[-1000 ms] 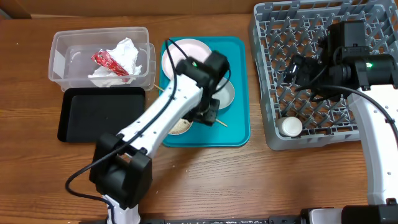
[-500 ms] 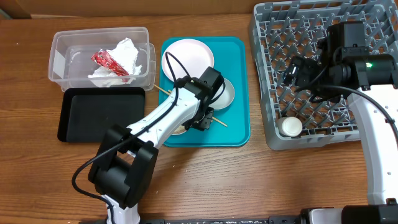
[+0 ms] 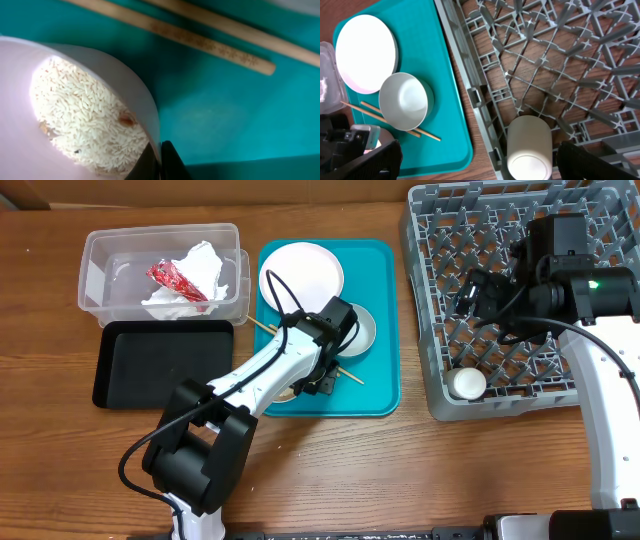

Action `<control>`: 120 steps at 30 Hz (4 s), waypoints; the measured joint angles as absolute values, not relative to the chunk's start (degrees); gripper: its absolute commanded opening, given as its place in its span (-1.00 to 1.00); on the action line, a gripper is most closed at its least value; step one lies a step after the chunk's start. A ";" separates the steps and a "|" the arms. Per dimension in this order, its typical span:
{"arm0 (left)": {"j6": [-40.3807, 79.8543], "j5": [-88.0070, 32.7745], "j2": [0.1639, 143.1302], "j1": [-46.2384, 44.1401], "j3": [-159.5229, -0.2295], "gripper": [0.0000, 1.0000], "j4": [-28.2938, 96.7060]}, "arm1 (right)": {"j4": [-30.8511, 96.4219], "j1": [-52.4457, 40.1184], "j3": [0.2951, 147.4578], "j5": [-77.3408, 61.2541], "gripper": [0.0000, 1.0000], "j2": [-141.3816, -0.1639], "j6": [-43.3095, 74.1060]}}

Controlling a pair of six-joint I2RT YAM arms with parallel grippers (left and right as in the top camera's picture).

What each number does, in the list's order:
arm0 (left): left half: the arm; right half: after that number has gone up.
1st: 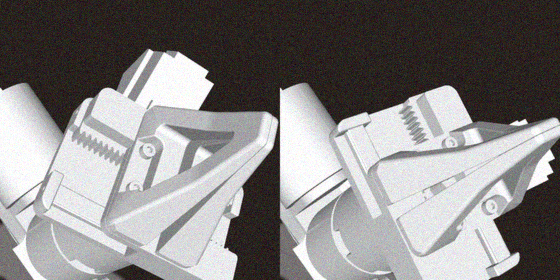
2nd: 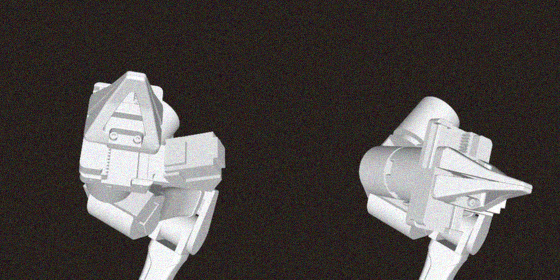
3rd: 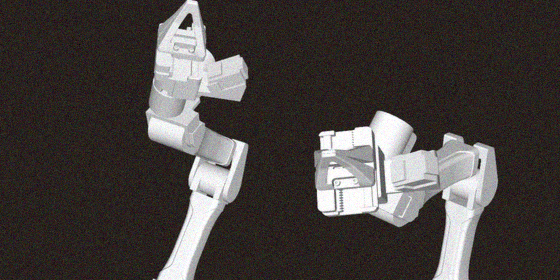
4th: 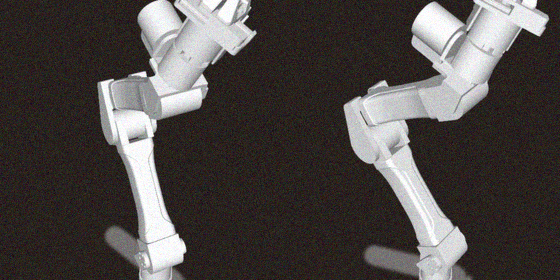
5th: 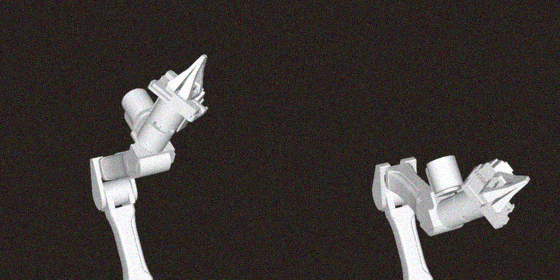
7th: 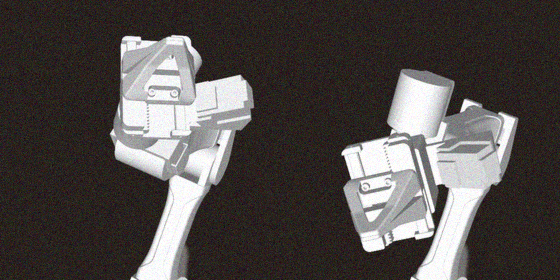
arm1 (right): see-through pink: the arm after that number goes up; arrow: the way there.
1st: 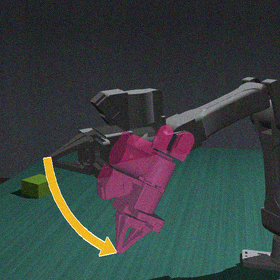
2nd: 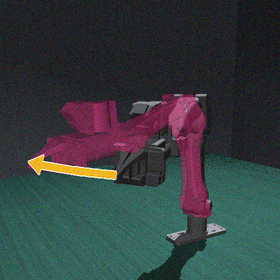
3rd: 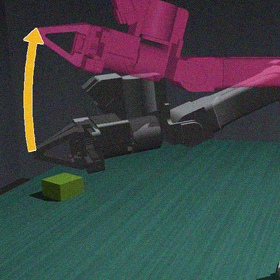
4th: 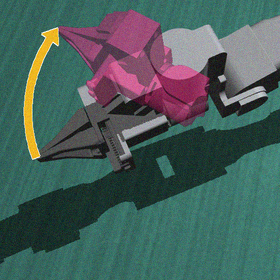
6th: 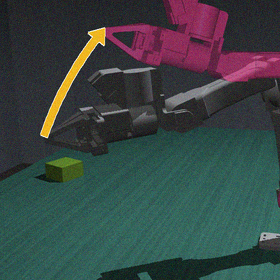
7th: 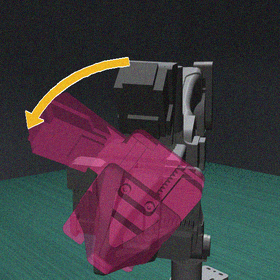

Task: Sort waste into correct bins and load items into the dishwasher
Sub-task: 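Grasp the pink rice bowl with the left gripper and lift it, then tip the pink bowl over the black tray to pour out the rice, then set the empty pink bowl back on the teal tray with the left gripper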

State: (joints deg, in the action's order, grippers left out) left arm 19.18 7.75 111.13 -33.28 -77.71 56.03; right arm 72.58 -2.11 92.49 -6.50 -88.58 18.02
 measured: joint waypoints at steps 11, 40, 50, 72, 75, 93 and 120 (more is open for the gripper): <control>18.96 -0.97 108.16 -24.36 -93.51 -0.92 73.14 | 72.97 -2.11 92.49 -7.07 1.00 -88.58 17.93; -14.22 -65.69 100.40 32.75 -65.43 -0.92 53.58 | 74.37 -2.13 92.49 -7.09 1.00 -88.58 17.93; -14.46 -83.88 100.40 36.86 -65.17 -0.92 52.14 | 75.13 -2.11 92.49 -7.07 1.00 -88.58 17.93; 3.11 -85.01 100.40 36.86 -65.17 -0.92 49.67 | 76.27 -2.11 92.49 -7.07 1.00 -88.58 17.91; 5.19 -85.38 100.40 36.86 -65.17 -0.92 49.52 | 76.73 -2.11 92.49 -7.09 1.00 -88.58 17.91; 11.09 -70.06 92.01 22.17 -65.17 -0.92 46.87 | 77.41 -2.11 92.49 -7.07 1.00 -88.58 17.12; 13.61 -6.70 88.90 -25.87 -65.23 -0.57 44.34 | 77.17 -2.11 92.49 -7.11 1.00 -88.58 16.49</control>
